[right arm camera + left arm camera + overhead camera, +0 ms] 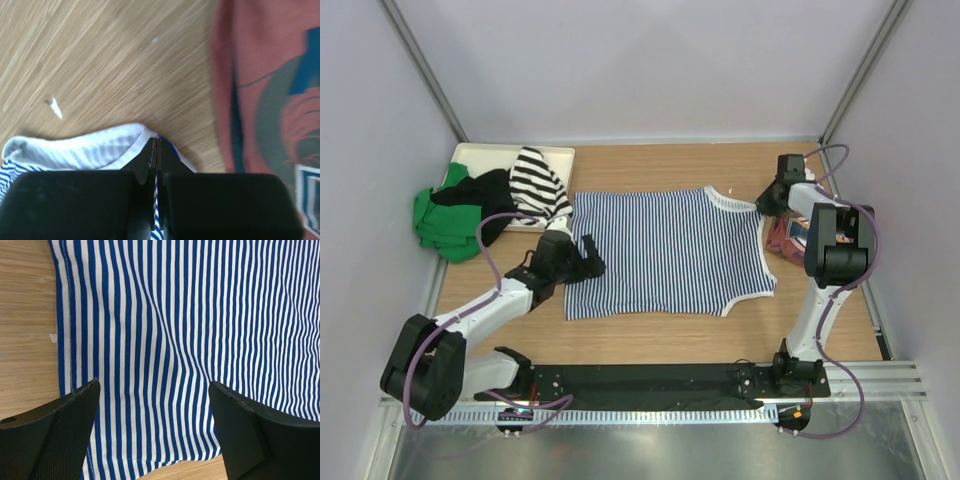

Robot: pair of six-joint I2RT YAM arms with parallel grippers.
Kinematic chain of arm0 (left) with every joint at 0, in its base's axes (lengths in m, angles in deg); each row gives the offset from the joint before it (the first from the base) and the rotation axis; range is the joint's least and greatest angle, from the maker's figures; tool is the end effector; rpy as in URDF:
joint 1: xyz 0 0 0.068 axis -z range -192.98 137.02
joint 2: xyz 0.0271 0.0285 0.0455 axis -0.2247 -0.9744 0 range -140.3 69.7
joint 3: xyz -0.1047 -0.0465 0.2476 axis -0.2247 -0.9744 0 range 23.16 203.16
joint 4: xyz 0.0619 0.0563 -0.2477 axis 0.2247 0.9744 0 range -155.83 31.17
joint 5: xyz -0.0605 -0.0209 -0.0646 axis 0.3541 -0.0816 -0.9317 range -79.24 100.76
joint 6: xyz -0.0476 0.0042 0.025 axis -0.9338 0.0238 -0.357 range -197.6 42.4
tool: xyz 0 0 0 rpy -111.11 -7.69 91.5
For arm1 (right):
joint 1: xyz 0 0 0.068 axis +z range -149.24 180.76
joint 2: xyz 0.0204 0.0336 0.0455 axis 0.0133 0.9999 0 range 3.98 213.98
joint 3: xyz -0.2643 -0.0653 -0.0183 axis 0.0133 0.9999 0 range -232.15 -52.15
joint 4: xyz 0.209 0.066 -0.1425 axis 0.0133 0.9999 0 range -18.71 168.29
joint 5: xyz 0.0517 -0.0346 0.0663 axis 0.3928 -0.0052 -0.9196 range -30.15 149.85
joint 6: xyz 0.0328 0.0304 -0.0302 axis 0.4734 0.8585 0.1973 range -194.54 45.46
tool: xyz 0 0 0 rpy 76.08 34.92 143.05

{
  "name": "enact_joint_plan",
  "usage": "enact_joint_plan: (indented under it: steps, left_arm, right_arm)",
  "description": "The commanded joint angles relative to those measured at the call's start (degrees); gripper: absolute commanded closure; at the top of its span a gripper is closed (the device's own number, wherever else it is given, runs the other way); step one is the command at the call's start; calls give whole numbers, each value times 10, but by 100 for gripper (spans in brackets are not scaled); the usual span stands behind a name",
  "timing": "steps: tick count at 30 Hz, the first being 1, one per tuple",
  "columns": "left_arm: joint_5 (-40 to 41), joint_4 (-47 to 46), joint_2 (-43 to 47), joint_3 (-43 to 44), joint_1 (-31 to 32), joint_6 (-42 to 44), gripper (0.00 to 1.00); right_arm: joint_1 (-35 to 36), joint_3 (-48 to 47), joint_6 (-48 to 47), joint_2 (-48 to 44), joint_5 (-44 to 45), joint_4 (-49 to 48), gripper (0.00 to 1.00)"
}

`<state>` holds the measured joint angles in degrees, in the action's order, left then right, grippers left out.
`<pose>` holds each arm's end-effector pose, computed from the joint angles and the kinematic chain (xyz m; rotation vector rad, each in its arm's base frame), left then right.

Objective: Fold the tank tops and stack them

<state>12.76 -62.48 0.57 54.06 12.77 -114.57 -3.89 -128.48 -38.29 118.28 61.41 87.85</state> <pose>0.2144 -0.1022 0.1829 -0.2482 2.3395 -0.5155 0.4208 -0.0353 0.1614 0.8953 2.3687 0.1873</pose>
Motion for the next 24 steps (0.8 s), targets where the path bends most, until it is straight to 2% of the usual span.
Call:
enact_joint_plan:
  steps: [1, 2, 4, 5, 6, 10, 11, 13, 16, 19, 24]
  left_arm:
    - [24, -7, 23, -4, 1, 8, 10]
    - [30, -4, 25, -4, 1, 8, 10]
    - [41, 2, 31, -5, 0, 7, 10]
    - [45, 8, 35, -6, 0, 6, 10]
    - [47, 11, 37, -7, 1, 3, 10]
    - [41, 63, 68, -7, 1, -26, 10]
    - [38, 92, 90, -7, 0, -41, 10]
    - [46, 127, 119, -14, 0, -60, 9]
    - [50, 186, 175, -24, 1, -96, 8]
    - [50, 237, 215, -25, 0, -133, 8]
    - [34, 292, 225, -24, 1, -187, 8]
  right_arm:
    - [-19, -27, 14, -4, 57, 14, 97]
    - [-19, -25, 13, -9, 67, 15, 88]
    - [-18, -11, 9, -33, 65, 4, 77]
    - [-12, 10, 5, -61, 57, -4, 62]
    - [-7, 17, -6, -76, 57, -6, 57]
    - [44, 45, -44, -155, 54, 41, 55]
    - [79, 71, -50, -192, 53, 47, 54]
    - [106, 104, -56, -233, 68, 73, 55]
    - [140, 194, -42, -325, 49, 80, 54]
    - [176, 308, -26, -429, 31, 81, 49]
    - [245, 386, -11, -555, 31, 136, 47]
